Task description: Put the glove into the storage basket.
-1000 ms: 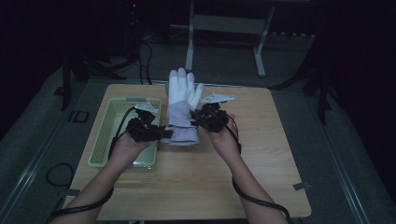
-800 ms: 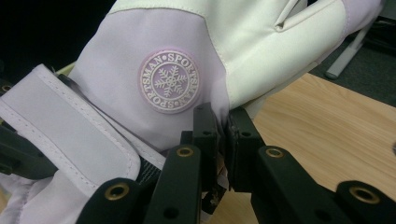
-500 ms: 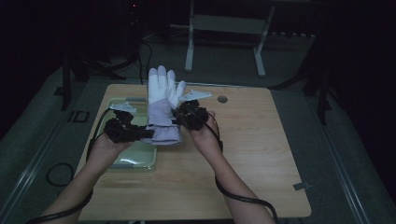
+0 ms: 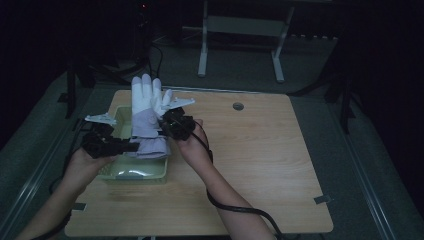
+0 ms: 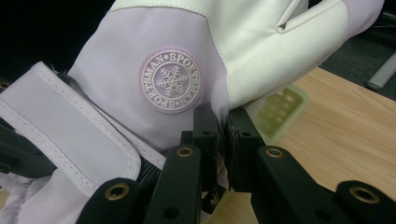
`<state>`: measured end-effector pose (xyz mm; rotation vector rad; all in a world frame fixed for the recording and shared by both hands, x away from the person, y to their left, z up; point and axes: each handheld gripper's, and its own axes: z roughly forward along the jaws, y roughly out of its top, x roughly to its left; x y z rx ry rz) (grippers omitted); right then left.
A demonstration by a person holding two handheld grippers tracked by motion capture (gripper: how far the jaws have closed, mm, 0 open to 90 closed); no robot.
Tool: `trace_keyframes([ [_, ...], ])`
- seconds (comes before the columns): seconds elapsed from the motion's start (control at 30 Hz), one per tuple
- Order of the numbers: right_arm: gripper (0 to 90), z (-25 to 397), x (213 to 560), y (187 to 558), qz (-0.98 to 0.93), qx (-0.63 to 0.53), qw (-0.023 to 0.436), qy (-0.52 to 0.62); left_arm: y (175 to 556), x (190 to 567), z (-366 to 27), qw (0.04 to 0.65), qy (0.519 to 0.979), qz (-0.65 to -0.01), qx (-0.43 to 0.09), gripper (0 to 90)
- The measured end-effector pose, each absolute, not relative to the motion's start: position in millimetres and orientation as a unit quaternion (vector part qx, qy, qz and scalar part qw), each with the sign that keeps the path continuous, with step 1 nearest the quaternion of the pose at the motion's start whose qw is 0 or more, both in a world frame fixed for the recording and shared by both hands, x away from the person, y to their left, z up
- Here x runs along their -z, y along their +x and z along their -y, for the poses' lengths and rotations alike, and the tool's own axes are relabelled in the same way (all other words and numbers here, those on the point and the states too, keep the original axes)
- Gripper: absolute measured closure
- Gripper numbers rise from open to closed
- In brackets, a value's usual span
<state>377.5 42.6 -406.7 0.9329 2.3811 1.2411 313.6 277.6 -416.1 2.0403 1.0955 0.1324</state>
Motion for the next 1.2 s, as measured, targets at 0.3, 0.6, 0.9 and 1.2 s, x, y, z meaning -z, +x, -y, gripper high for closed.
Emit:
trace_keyframes([
  [0.3, 84.1, -71, 409, 375, -0.833, -0.433, 0.138, 0.316, 307, 420, -301, 0.394, 0.803, -0.445, -0.051, 75.4],
  [0.6, 84.0, -79, 445, 379, -0.844, -0.405, 0.121, 0.329, 313, 456, -304, 0.372, 0.804, -0.463, -0.021, 75.4],
  [0.9, 84.0, -89, 483, 382, -0.863, -0.354, 0.117, 0.340, 322, 493, -301, 0.342, 0.808, -0.479, 0.003, 75.3],
  [1.2, 84.1, -92, 499, 387, -0.881, -0.304, 0.128, 0.339, 330, 513, -288, 0.308, 0.814, -0.492, 0.000, 75.3],
])
